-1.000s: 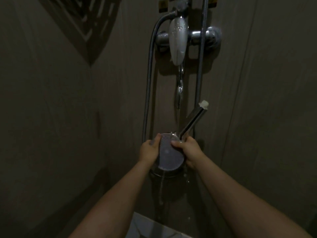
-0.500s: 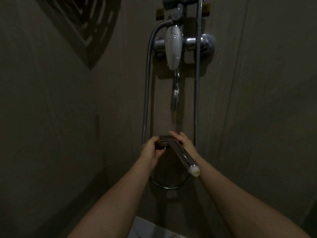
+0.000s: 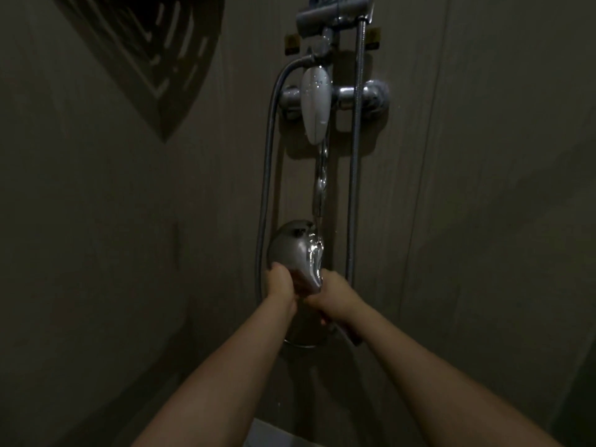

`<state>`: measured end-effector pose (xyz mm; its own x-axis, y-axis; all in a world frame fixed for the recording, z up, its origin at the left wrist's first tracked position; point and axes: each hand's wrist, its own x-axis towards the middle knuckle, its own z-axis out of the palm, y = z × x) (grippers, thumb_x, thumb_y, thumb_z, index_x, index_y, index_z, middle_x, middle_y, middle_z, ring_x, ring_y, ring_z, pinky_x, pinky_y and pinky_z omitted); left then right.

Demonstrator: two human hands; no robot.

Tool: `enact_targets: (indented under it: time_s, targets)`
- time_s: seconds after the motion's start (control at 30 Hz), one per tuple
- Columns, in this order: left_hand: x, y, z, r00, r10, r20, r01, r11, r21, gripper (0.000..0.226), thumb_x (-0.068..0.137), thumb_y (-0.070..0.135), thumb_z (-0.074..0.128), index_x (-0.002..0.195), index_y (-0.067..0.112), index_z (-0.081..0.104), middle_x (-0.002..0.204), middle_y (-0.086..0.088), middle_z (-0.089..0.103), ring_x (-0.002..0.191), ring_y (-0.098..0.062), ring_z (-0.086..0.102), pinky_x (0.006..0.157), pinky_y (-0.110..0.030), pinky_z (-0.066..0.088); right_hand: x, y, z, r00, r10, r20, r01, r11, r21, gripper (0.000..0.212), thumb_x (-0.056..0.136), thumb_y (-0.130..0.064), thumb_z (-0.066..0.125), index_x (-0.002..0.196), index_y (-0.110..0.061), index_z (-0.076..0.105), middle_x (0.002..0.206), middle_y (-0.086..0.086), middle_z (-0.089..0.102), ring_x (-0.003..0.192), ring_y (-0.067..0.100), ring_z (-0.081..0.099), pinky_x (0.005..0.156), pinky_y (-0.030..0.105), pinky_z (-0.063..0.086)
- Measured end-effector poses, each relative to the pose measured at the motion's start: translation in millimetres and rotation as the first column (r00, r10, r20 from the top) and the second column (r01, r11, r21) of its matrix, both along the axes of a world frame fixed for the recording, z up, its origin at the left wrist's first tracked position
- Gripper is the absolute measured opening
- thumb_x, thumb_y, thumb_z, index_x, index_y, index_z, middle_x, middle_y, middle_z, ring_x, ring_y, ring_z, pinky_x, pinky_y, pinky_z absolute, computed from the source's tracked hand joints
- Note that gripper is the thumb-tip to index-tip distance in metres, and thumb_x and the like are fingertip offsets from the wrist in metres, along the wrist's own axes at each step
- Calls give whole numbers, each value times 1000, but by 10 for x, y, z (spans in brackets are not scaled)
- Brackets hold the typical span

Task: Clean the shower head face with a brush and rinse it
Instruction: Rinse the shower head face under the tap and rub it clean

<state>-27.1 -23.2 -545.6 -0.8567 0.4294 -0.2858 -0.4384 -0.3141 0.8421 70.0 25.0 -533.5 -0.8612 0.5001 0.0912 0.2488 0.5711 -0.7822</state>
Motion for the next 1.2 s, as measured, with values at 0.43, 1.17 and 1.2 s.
enact_targets:
  time_s: [0.43, 1.17, 1.2]
  targets:
    - [217, 30, 331, 985, 88, -146, -73, 992, 103, 49, 83, -6, 54, 130, 6, 44, 124, -21, 58, 106, -35, 61, 82, -42, 53, -20, 64, -93, 951, -306, 44, 182, 671, 719, 34, 94, -18, 43, 127, -10, 40, 123, 12, 52, 112, 29, 53, 90, 40, 47]
    - [103, -402, 637, 985, -80, -153, 114, 967, 228, 29, 94, 2, 46, 122, 2, 52, 120, -17, 59, 114, -33, 57, 100, -46, 44, -65, 100, 473, 998, -47, -29, 52, 970, 238, 36, 79, -28, 72, 109, -14, 56, 109, 7, 62, 94, 17, 55, 70, 21, 38]
    - [92, -408, 645, 989, -47, -138, 81, 966, 247, 32, 94, 1, 45, 125, 1, 49, 124, -18, 57, 118, -34, 55, 97, -46, 46, -89, 81, 554, 997, -70, -41, 79, 960, 267, 37, 81, -33, 68, 111, -13, 57, 111, 6, 62, 98, 18, 57, 77, 24, 41]
